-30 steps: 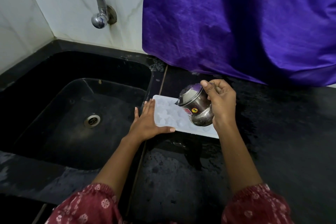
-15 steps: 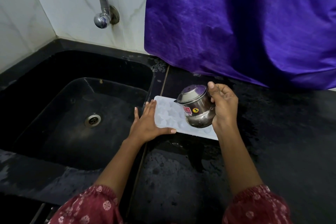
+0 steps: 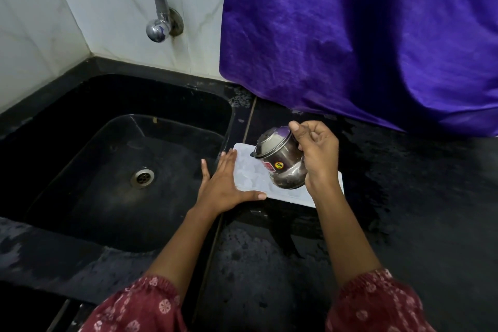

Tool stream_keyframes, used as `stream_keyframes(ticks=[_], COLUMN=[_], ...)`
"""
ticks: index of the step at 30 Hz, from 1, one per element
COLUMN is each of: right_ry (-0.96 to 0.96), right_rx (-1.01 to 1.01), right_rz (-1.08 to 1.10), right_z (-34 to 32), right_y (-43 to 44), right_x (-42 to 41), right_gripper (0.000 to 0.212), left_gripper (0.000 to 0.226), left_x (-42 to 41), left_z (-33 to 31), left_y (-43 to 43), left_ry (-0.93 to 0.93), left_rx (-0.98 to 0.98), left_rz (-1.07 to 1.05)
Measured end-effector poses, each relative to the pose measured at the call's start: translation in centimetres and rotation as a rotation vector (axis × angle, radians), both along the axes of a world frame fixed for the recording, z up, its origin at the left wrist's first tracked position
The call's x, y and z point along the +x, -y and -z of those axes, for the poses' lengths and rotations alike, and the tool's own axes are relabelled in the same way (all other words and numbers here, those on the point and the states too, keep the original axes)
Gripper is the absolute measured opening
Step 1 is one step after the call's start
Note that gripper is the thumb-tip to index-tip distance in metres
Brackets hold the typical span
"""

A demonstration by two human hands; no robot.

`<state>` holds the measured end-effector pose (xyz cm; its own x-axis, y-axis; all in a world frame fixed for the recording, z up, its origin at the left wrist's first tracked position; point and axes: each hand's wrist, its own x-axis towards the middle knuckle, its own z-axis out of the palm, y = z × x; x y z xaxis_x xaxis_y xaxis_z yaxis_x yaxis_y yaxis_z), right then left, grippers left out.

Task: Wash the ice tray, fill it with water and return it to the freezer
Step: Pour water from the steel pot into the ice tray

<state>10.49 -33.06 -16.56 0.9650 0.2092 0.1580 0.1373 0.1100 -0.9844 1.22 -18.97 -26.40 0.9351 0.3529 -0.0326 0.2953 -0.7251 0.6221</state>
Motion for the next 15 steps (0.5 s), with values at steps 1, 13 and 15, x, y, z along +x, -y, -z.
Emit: stream_keyframes(ticks=[1,13,15], right_ry=[0.007,0.022,-0.003], right_rx=[-0.006,-0.006,0.018], right_rz=[-0.005,0.0,0.008], right_z=[-0.04,-0.41,-0.36], right_y=[-0.06,-0.14,0.03], right_x=[-0.04,-0.03,0.01], right_gripper=[0.02,0.019,0.02], left_gripper=[0.129,0.128,0.127], left_x=[0.01,0.01,-0.05], left_z=[0.06,-0.1,-0.17], left_y=[-0.03,0.06,0.11], left_ry=[0.0,0.007,0.007], left_rx=[0.002,0.008,0.005], left_rz=[0.001,0.004,0.003])
